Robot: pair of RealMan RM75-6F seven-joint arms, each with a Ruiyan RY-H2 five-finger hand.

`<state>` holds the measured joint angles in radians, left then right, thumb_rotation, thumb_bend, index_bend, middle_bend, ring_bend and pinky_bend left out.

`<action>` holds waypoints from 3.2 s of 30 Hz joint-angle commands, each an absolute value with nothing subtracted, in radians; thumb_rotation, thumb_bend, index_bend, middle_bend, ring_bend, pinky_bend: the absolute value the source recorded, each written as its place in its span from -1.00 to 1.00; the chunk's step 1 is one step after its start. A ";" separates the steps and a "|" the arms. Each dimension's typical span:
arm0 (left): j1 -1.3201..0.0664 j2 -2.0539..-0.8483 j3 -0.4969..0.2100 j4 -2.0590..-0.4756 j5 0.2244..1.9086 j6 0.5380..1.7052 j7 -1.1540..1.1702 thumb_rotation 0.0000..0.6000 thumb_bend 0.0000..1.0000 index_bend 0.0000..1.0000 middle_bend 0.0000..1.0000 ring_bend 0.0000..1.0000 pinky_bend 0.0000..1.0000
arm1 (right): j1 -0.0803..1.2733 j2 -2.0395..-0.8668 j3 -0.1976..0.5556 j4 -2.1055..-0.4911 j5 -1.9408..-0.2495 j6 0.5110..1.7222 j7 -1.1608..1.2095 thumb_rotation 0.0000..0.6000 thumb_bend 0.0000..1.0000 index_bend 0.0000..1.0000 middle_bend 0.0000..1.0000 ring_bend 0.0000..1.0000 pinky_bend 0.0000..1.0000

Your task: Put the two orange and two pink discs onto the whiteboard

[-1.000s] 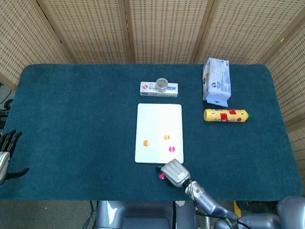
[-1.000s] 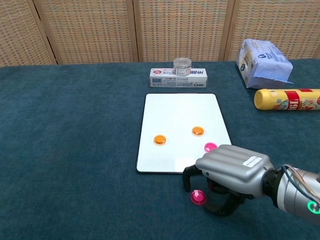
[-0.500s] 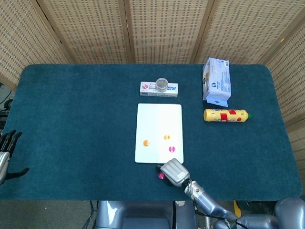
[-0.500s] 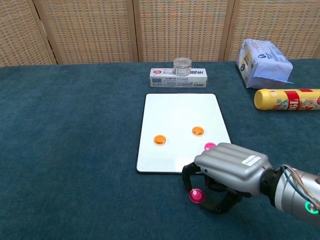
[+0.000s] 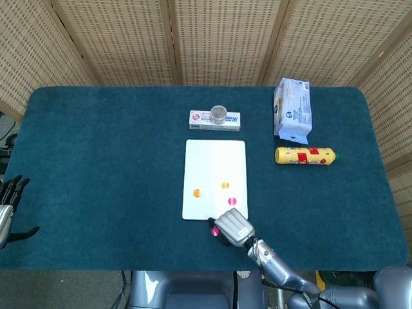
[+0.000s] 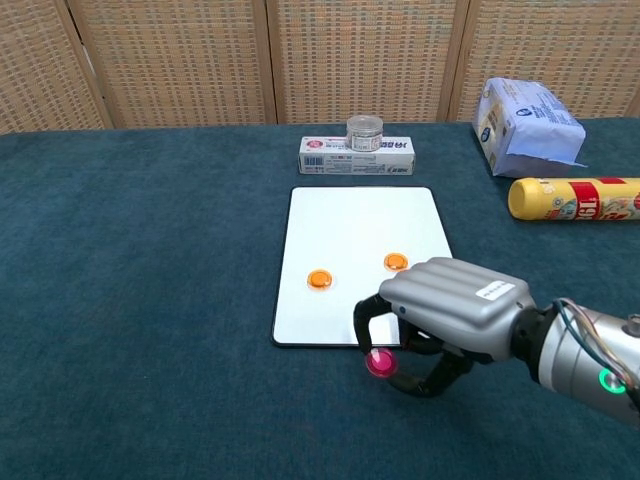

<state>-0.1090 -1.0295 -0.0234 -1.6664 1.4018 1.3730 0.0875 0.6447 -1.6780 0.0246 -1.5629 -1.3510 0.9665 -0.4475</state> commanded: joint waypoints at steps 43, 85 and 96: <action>-0.113 -1.019 -0.026 -1.663 1.397 1.363 0.059 1.00 -1.00 -1.00 -1.00 -1.00 -1.00 | 0.824 -1.823 0.162 -1.456 -0.931 0.974 -0.762 1.00 -0.15 0.23 0.99 0.84 1.00; -0.111 -1.018 -0.027 -1.661 1.399 1.367 0.056 1.00 -1.00 -1.00 -1.00 -1.00 -1.00 | 0.856 -1.843 0.142 -1.481 -0.896 1.018 -0.796 1.00 -0.17 -0.17 0.99 0.84 1.00; -0.111 -1.017 -0.028 -1.661 1.398 1.368 0.054 1.00 -1.00 -1.00 -1.00 -1.00 -1.00 | 0.860 -1.841 0.144 -1.482 -0.894 1.028 -0.801 1.00 -0.17 -0.38 0.99 0.84 1.00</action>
<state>-0.1109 -1.0168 -0.0277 -1.6613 1.3976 1.3682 0.0543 0.8597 -1.8412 0.1445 -1.4812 -0.8923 1.0270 -0.8017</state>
